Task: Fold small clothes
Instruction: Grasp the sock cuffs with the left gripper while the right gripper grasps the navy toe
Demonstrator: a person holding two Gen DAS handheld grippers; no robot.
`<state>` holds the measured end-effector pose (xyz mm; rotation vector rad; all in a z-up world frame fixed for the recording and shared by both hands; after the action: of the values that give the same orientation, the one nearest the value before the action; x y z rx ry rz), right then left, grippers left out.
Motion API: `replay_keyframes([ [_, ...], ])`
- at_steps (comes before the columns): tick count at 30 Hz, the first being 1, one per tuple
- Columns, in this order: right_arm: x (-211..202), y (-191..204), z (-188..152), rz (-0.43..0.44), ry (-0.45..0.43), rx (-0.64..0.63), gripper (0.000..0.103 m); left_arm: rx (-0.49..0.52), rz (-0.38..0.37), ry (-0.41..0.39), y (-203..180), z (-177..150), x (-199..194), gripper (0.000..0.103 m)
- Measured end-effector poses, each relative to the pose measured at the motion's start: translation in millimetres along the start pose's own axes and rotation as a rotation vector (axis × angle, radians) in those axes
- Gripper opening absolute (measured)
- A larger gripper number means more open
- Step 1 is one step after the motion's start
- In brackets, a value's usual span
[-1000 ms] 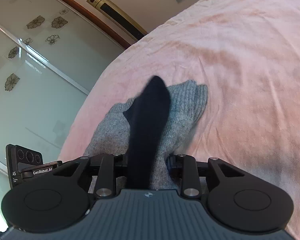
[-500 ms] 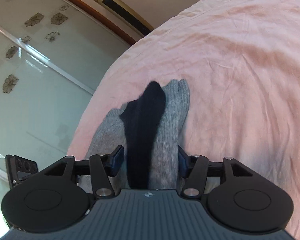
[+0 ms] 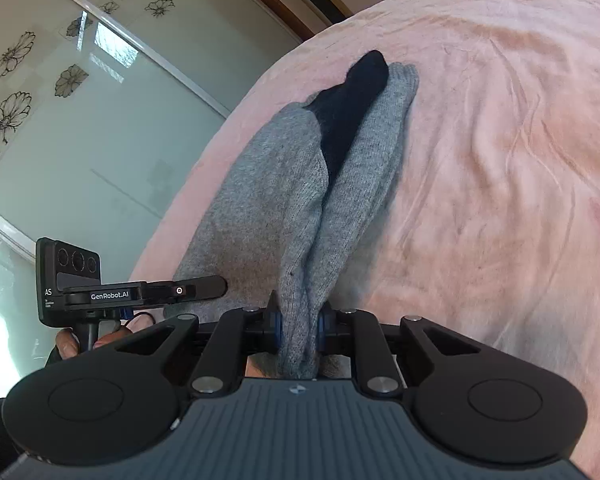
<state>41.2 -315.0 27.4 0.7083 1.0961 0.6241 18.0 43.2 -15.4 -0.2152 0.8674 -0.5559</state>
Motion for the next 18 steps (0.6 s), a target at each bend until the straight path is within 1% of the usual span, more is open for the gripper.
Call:
replay_keyframes([
  [1, 1.1, -4.8, -2.9, -0.006, -0.009, -0.002, 0.019, 0.009, 0.01, -0.004, 0.0, -0.4, -4.1, 0.021],
  [2, -1.2, -8.1, -1.6, 0.022, -0.013, 0.019, 0.023, 0.025, 0.029, -0.01, -2.2, 0.3, -11.0, 0.023],
  [3, -4.8, -10.3, 1.5, 0.032, -0.01, 0.045, 0.024, 0.039, 0.059, -0.036, -5.5, 2.9, -21.0, 0.027],
  [4, -11.7, -9.7, 5.2, 0.025, -0.03, 0.053, 0.034, 0.055, 0.083, -0.081, -9.3, 8.1, -31.3, 0.029],
  [5, -19.9, -7.2, 9.8, 0.018, -0.07, 0.046, 0.042, 0.08, 0.104, -0.135, -14.4, 15.1, -40.6, 0.039],
  [6, -30.9, -2.7, 18.2, 0.022, -0.126, 0.033, 0.045, 0.122, 0.131, -0.199, -23.0, 24.4, -48.5, 0.062],
  [7, -37.2, 2.1, 27.4, 0.032, -0.164, 0.03, 0.052, 0.159, 0.16, -0.248, -31.7, 31.5, -51.5, 0.074],
  [8, -40.6, 7.0, 39.0, 0.04, -0.198, 0.031, 0.056, 0.208, 0.188, -0.29, -42.8, 40.0, -49.6, 0.082],
  [10, -36.9, 16.9, 68.8, 0.05, -0.247, 0.042, 0.06, 0.295, 0.205, -0.302, -63.6, 51.2, -32.4, 0.082],
  [12, -19.8, 21.3, 96.4, 0.061, -0.253, 0.058, 0.061, 0.363, 0.217, -0.282, -79.7, 54.8, -3.8, 0.082],
  [13, -9.9, 21.0, 107.9, 0.051, -0.25, 0.079, 0.061, 0.389, 0.224, -0.254, -84.6, 54.0, 10.9, 0.082],
  [15, 16.6, 20.9, 128.2, 0.013, -0.22, 0.096, 0.061, 0.426, 0.239, -0.193, -88.2, 46.5, 36.3, 0.081],
  [16, 33.2, 19.7, 134.8, -0.018, -0.192, 0.087, 0.061, 0.445, 0.249, -0.187, -88.2, 42.0, 43.4, 0.081],
  [17, 44.9, 18.5, 136.1, -0.053, -0.168, 0.072, 0.057, 0.493, 0.264, -0.185, -89.8, 34.8, 48.5, 0.081],
  [18, 56.7, 16.9, 135.5, -0.094, -0.146, 0.038, 0.027, 0.551, 0.279, -0.182, -92.6, 28.7, 52.8, 0.081],
])
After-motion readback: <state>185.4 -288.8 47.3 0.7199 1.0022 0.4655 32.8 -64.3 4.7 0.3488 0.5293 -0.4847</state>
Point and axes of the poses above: each gripper's, at about its wrist camera, not at the fingertips, and x roughly the way its jaws point, y to its left, z to its top, the point moved 5 cm from there along x, roughly the way its jaws point, and after that the axes turned 14 degrees about x, right-handed, at the moved point
